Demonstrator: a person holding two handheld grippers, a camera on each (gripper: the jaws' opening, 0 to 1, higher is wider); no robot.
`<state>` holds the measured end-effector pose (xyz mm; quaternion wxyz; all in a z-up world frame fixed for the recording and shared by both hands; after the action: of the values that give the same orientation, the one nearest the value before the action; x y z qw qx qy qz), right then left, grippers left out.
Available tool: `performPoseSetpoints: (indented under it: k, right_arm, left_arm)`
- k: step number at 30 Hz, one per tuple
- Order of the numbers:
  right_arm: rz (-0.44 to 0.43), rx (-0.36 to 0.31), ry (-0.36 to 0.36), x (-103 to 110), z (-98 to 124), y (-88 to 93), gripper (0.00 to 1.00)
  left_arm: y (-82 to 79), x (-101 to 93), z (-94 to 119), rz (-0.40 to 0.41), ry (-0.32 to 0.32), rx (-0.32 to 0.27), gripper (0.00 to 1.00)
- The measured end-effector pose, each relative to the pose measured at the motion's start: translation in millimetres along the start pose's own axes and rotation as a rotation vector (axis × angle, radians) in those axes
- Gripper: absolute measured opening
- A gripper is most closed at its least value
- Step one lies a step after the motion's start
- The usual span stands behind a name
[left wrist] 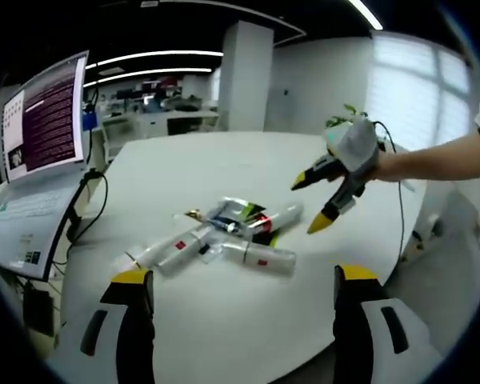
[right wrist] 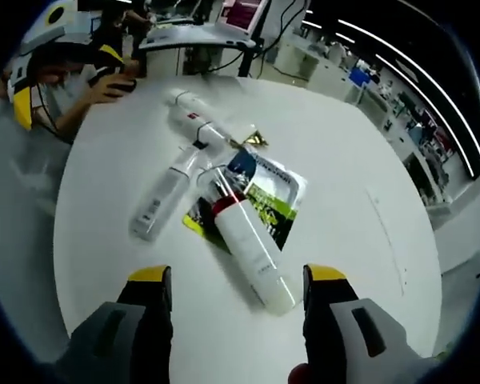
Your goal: Arrange the skincare products in the storage area until every visible bottle or jar stands upright without overlapping.
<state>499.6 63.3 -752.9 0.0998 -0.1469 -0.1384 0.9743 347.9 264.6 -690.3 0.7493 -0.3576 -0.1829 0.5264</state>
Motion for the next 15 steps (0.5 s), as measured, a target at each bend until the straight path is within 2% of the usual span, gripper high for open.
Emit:
performPoseSetpoints:
  k: [8, 15]
  right_arm:
    - [0.069, -0.002, -0.014, -7, -21, -20.8, 0.60]
    - [0.130, 0.011, -0.040, -4, -36, -34.0, 0.54]
  left_arm:
    - [1.2, -0.1, -1, 0.006, -0.001, 0.006, 0.86]
    - [1.6, 0.3, -1, 0.013, 0.000, 0.008, 0.86]
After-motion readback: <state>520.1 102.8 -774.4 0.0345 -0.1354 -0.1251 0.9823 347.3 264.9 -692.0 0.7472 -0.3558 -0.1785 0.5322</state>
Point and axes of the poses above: the point that each gripper's makers call its tool centre point, and the gripper's own axes: z roughly backward along the fingers, x roughly to its left, y roughly out of its underside, the point moved 4 cm from there along z, roughly backward along the fingers, and after that the axes turned 13 degrees about x, right-handed, at the moved point
